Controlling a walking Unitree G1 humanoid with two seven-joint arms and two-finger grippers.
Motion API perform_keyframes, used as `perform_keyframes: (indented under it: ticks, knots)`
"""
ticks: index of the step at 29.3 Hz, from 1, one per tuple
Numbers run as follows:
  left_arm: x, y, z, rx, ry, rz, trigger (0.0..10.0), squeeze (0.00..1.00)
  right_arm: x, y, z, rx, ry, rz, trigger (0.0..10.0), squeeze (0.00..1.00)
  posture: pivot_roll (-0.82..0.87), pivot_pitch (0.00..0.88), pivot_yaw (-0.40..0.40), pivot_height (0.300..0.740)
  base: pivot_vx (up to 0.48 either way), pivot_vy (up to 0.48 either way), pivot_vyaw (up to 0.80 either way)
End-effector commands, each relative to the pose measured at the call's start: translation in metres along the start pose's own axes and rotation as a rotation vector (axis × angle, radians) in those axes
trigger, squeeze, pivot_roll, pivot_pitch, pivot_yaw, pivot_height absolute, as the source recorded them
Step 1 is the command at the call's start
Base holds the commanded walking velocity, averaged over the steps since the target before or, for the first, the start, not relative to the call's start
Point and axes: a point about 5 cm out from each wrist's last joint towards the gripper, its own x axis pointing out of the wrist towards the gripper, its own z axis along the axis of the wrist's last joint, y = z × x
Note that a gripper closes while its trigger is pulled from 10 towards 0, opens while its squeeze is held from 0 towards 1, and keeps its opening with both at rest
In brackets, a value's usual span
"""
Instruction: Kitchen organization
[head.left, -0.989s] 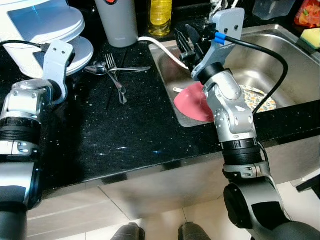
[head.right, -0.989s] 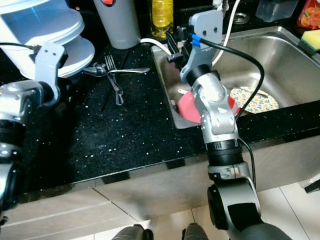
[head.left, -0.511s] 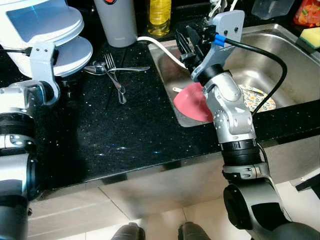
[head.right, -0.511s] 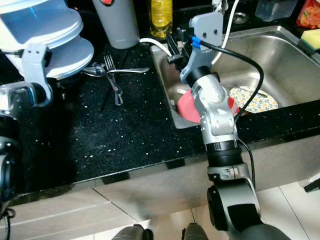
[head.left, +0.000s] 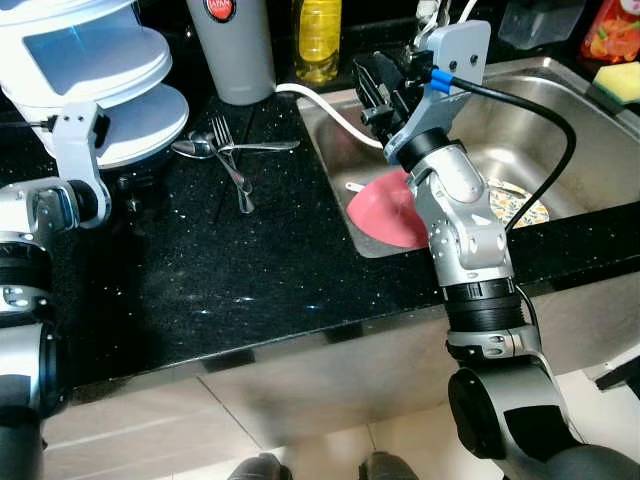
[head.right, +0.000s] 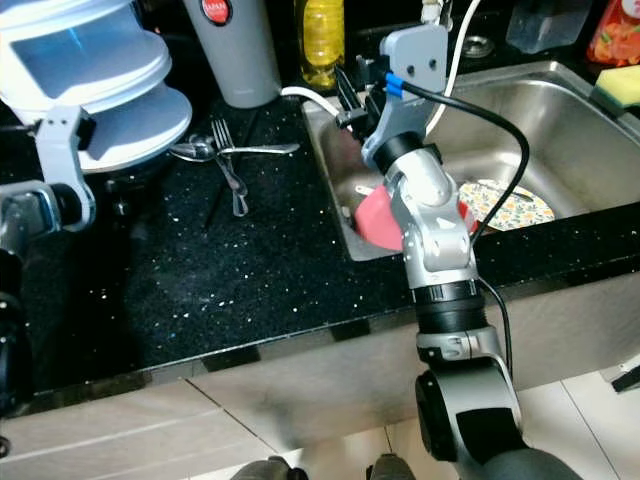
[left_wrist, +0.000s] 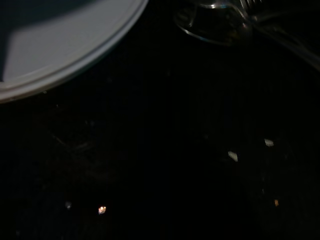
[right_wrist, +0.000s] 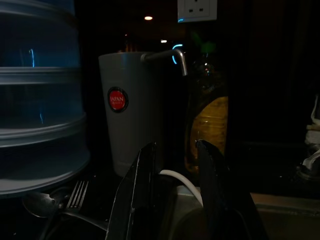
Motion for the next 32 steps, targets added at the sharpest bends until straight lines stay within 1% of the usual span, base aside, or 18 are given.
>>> perform_keyframes:
  ticks: [1, 7, 11, 13, 14, 15, 16, 17, 18, 19, 20, 22, 23, 24, 25, 26, 28, 32]
  knots:
    - [0.002, 0.009, -0.037, -0.022, 0.178, 0.030, 0.0, 0.00, 0.002, 0.004, 0.002, -0.004, -0.013, 0.015, 10.0, 0.00, 0.15, 0.066, 0.078, 0.740, 0.000, 0.000, 0.00]
    - [0.001, 0.009, -0.040, -0.004, 0.198, 0.032, 0.0, 0.00, 0.002, 0.004, 0.002, -0.002, -0.012, 0.014, 10.0, 0.00, 0.15, 0.070, 0.080, 0.740, 0.000, 0.000, 0.00]
    - [0.000, 0.010, -0.038, -0.022, 0.181, 0.052, 0.0, 0.00, 0.002, 0.004, 0.002, 0.000, -0.011, 0.012, 10.0, 0.00, 0.16, 0.073, 0.079, 0.740, 0.000, 0.000, 0.00]
    - [0.000, 0.010, -0.031, -0.028, 0.127, 0.070, 0.0, 0.00, 0.002, 0.004, 0.002, 0.000, -0.010, 0.011, 10.0, 0.00, 0.16, 0.073, 0.079, 0.740, 0.000, 0.000, 0.00]
    - [0.000, 0.010, -0.031, -0.028, 0.127, 0.070, 0.0, 0.00, 0.002, 0.004, 0.002, 0.000, -0.010, 0.011, 10.0, 0.00, 0.16, 0.073, 0.079, 0.740, 0.000, 0.000, 0.00]
    - [-0.001, 0.009, -0.017, -0.011, 0.025, 0.088, 0.0, 0.00, 0.001, 0.004, 0.002, -0.001, -0.010, 0.010, 10.0, 0.00, 0.16, 0.079, 0.082, 0.740, 0.000, 0.000, 0.00]
    - [-0.001, 0.009, -0.017, -0.011, 0.025, 0.088, 0.0, 0.00, 0.001, 0.004, 0.002, -0.001, -0.010, 0.010, 10.0, 0.00, 0.16, 0.079, 0.082, 0.740, 0.000, 0.000, 0.00]
    - [-0.009, -0.003, 0.018, 0.034, -0.248, 0.109, 10.0, 0.00, 0.001, 0.003, 0.002, -0.001, -0.009, 0.008, 10.0, 0.00, 0.16, 0.082, 0.078, 0.740, 0.000, 0.000, 0.00]
    - [-0.014, -0.010, 0.029, 0.067, -0.342, 0.117, 10.0, 0.00, 0.001, 0.002, 0.001, -0.001, -0.008, 0.007, 10.0, 0.00, 0.16, 0.082, 0.078, 0.740, 0.000, 0.000, 0.00]
    - [-0.014, -0.010, 0.029, 0.067, -0.342, 0.117, 10.0, 0.00, 0.001, 0.002, 0.001, -0.001, -0.008, 0.007, 10.0, 0.00, 0.16, 0.082, 0.078, 0.740, 0.000, 0.000, 0.00]
    - [-0.018, -0.025, 0.037, 0.109, -0.411, 0.081, 10.0, 0.00, 0.001, 0.003, 0.001, 0.000, -0.008, 0.009, 10.0, 0.00, 0.16, 0.083, 0.076, 0.740, 0.000, 0.000, 0.00]
    - [-0.024, -0.048, 0.044, 0.186, -0.482, 0.021, 10.0, 0.00, 0.002, 0.004, 0.001, 0.000, -0.007, 0.012, 10.0, 0.00, 0.16, 0.084, 0.074, 0.740, 0.000, 0.000, 0.00]
    - [-0.024, -0.048, 0.044, 0.186, -0.482, 0.021, 10.0, 0.00, 0.002, 0.004, 0.001, 0.000, -0.007, 0.012, 10.0, 0.00, 0.16, 0.084, 0.074, 0.740, 0.000, 0.000, 0.00]
    - [-0.027, -0.062, 0.048, 0.223, -0.513, -0.010, 10.0, 0.00, 0.002, 0.004, 0.001, 0.001, -0.008, 0.014, 10.0, 0.00, 0.16, 0.085, 0.073, 0.740, 0.000, 0.000, 0.00]
    - [-0.031, -0.081, 0.052, 0.245, -0.535, -0.057, 10.0, 0.00, 0.003, 0.004, 0.001, 0.001, -0.009, 0.016, 10.0, 0.00, 0.16, 0.084, 0.072, 0.740, 0.000, 0.000, 0.00]
    - [-0.032, -0.088, 0.052, 0.246, -0.532, -0.073, 10.0, 0.00, 0.003, 0.004, 0.002, 0.002, -0.010, 0.016, 10.0, 0.00, 0.16, 0.084, 0.072, 0.740, 0.000, 0.000, 0.00]
    - [-0.032, -0.091, 0.052, 0.245, -0.527, -0.080, 10.0, 0.00, 0.004, 0.004, 0.002, 0.002, -0.010, 0.017, 10.0, 0.00, 0.16, 0.084, 0.072, 0.740, 0.000, 0.000, 0.00]
    - [-0.032, -0.103, 0.052, 0.266, -0.511, -0.132, 10.0, 0.00, 0.004, 0.005, 0.002, 0.002, -0.011, 0.019, 10.0, 0.00, 0.16, 0.084, 0.074, 0.740, 0.000, 0.000, 0.00]
